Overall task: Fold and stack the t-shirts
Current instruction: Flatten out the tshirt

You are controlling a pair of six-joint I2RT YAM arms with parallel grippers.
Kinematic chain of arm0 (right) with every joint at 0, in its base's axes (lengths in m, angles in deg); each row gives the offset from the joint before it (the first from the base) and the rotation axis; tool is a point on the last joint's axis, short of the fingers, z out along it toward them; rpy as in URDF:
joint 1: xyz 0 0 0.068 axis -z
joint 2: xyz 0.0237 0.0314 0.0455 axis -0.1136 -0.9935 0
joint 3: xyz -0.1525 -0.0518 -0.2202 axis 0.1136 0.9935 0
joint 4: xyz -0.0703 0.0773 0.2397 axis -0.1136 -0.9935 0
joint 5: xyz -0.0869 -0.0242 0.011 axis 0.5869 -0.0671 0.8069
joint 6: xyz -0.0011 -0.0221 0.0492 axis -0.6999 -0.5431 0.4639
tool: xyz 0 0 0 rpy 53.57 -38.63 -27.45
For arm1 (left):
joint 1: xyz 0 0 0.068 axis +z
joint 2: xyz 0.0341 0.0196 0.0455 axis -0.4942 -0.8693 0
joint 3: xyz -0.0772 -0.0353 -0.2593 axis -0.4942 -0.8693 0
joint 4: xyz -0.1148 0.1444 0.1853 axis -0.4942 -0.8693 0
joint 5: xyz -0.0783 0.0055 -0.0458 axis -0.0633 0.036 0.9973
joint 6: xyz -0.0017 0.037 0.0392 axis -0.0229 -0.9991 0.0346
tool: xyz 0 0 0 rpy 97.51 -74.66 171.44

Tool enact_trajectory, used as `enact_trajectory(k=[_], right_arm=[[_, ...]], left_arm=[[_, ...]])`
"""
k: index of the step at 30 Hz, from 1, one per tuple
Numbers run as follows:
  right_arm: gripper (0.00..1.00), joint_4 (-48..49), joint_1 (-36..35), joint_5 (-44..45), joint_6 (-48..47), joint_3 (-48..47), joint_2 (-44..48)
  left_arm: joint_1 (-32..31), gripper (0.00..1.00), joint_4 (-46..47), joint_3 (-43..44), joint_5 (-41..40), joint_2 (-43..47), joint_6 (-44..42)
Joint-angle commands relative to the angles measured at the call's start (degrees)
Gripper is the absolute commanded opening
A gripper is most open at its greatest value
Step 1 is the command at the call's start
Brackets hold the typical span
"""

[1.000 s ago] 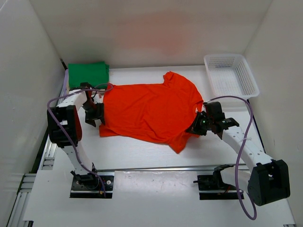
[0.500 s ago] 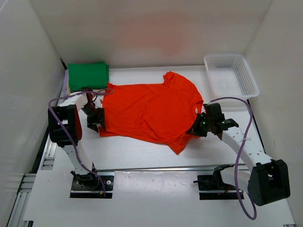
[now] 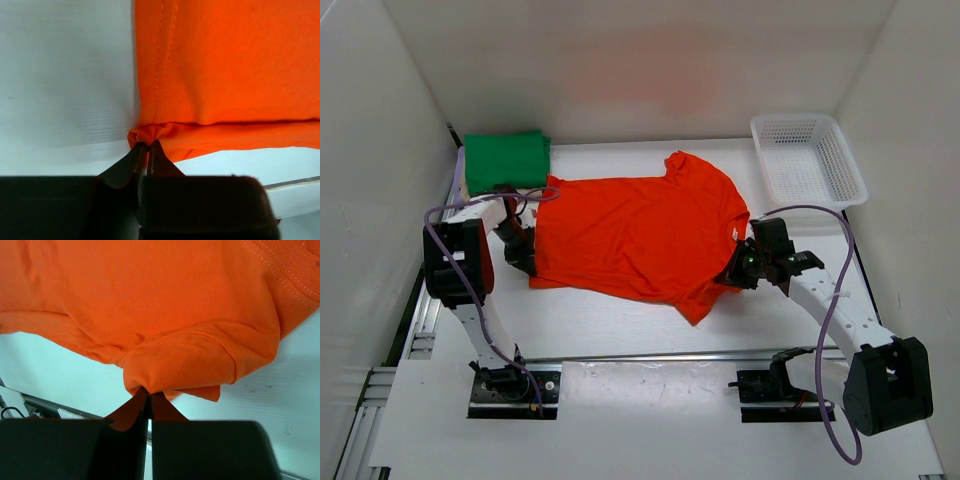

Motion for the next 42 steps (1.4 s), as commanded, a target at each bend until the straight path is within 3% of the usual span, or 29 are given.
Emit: enact_trajectory(k=[1, 4, 7, 11, 12, 13, 15, 17, 18, 21, 22, 23, 29, 31, 35, 37, 42], right_arm=[[0.0, -0.4, -0.2, 0.8, -0.8, -0.4, 0.8], [0.0, 0.2, 0.9, 0.8, -2.2, -4.2, -1.6], [0.0, 0.2, 5.4, -1.2, -4.8, -12.4, -7.2], [0.0, -7.4, 14.0, -2.3, -6.9, -39.0, -19.8], [0.0, -9.6, 15.1, -2.9, -6.9, -52.7, -22.0], [0.0, -11.4, 16.8, -4.0, -6.9, -59.3, -25.4], [0.0, -14.0, 17.3, -4.5, -6.2, -69.5, -27.4], [0.0, -14.5, 17.3, -6.4, -5.7, -75.0, -26.7], [0.0, -14.5, 17.3, -7.0, -5.7, -74.3, -24.2], [0.0, -10.6, 16.6, -6.8, -5.1, -60.0, -14.9], [0.0, -9.1, 15.8, -6.0, -4.2, -54.7, -12.0], [0.0, -6.8, 15.8, -5.1, -3.6, -43.6, -9.1], [0.0, -7.1, 9.5, 0.6, 4.7, -9.0, 11.8], [0.0, -7.6, 7.7, 2.8, 7.6, 3.2, 14.7], [0.0, -8.2, 4.4, 4.2, 12.8, 14.7, 15.3], [0.0, -7.7, 4.4, 4.7, 12.8, 15.6, 13.6], [0.14, -8.8, 3.9, 5.9, 10.0, 14.9, 8.1]], left_arm=[[0.3, 0.1, 0.7, 0.6, 0.5, 1.3, -0.4], [0.3, 0.1, 0.1, 4.5, -1.1, 2.9, -0.4], [-0.2, 0.1, -2.5, 15.3, -1.6, 2.4, -0.4], [-3.5, 0.1, -8.7, 40.4, -3.8, -3.0, -0.4], [-4.7, 0.1, -9.3, 46.1, -4.8, -3.8, -0.4], [-4.8, 0.1, -8.1, 55.4, -5.7, -3.9, -0.4], [-5.5, 0.1, -3.7, 58.6, -7.8, -0.9, -0.4], [-6.1, 0.1, 4.3, 53.1, -8.4, 5.7, -0.4], [-6.1, 0.1, 5.6, 48.6, -8.4, 7.5, -0.4], [-6.6, 0.1, 5.6, 42.1, -7.1, 13.2, -0.4], [-6.6, 0.1, 5.6, 36.0, -6.5, 14.7, -0.4], [-6.6, 0.1, 5.6, 32.7, -6.5, 16.1, -0.4], [-7.1, 0.1, 5.6, 6.3, -10.6, 25.0, -0.4], [-7.7, 0.1, 5.6, -0.4, -10.6, 26.6, -0.4], [-8.3, 0.1, 6.0, -16.7, -10.0, 25.9, -0.4], [-8.3, 0.1, 8.4, -20.1, -10.0, 24.4, -0.4], [-8.3, 0.1, 9.8, -23.6, -9.4, 24.4, -0.4]])
